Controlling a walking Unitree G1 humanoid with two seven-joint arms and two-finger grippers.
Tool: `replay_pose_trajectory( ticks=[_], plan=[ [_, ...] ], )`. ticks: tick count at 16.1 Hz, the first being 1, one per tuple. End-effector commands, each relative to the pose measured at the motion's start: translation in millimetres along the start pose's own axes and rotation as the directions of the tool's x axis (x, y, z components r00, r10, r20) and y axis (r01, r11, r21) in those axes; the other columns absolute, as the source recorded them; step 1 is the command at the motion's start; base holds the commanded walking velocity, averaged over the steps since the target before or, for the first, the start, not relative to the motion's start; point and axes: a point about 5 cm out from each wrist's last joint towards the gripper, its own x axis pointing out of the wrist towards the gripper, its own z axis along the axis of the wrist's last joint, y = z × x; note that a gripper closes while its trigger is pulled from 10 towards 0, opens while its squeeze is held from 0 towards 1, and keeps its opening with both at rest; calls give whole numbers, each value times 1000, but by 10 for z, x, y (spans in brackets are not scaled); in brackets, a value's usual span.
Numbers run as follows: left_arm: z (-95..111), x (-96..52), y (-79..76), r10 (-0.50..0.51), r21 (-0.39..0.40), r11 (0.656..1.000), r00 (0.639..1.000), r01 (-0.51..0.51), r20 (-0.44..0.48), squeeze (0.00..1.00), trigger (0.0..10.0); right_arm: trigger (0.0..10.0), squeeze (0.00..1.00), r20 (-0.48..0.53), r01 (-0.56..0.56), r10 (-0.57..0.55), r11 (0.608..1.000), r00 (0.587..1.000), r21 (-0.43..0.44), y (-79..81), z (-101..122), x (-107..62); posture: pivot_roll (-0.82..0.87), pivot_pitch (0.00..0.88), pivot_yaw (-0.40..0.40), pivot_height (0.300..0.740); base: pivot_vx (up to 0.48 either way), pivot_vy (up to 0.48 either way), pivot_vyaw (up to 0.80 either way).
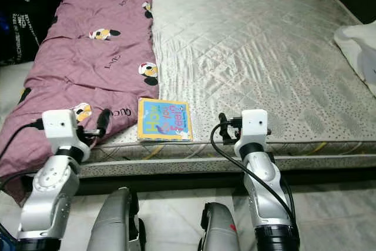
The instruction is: Clean up the room
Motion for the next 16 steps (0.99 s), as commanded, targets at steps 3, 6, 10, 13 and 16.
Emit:
replay_pose_trajectory(
  ticks=[3,6,10,13,16],
  plan=[
    [3,-2,-43,-10,-1,1000,1000,10,-3,0,10000,10000,0,-13,13,-13,1000,1000,-5,-53,-28,-26,-33,131,-20,635,0,0,0],
    [5,6,-48,-11,-2,1000,1000,11,-3,0,10000,10000,0,-13,10,-10,1000,1000,-6,-47,-28,-22,-31,128,-20,618,0,0,0],
    [5,12,-55,-14,0,1000,1000,14,-3,0,10000,10000,0,-11,10,-10,1000,1000,-3,-41,-30,-22,-32,127,-19,600,0,0,0],
    [15,15,-71,-24,-3,1000,1000,24,2,0,10000,10000,0,-12,6,-6,1000,1000,-7,-36,-35,-21,-30,121,-18,600,0,0,0],
    [16,12,-71,-28,-4,1000,1000,28,5,0,10000,10000,0,-14,1,-1,1000,1000,-7,-30,-43,-26,-30,119,-17,600,0,0,0]
  ],
)
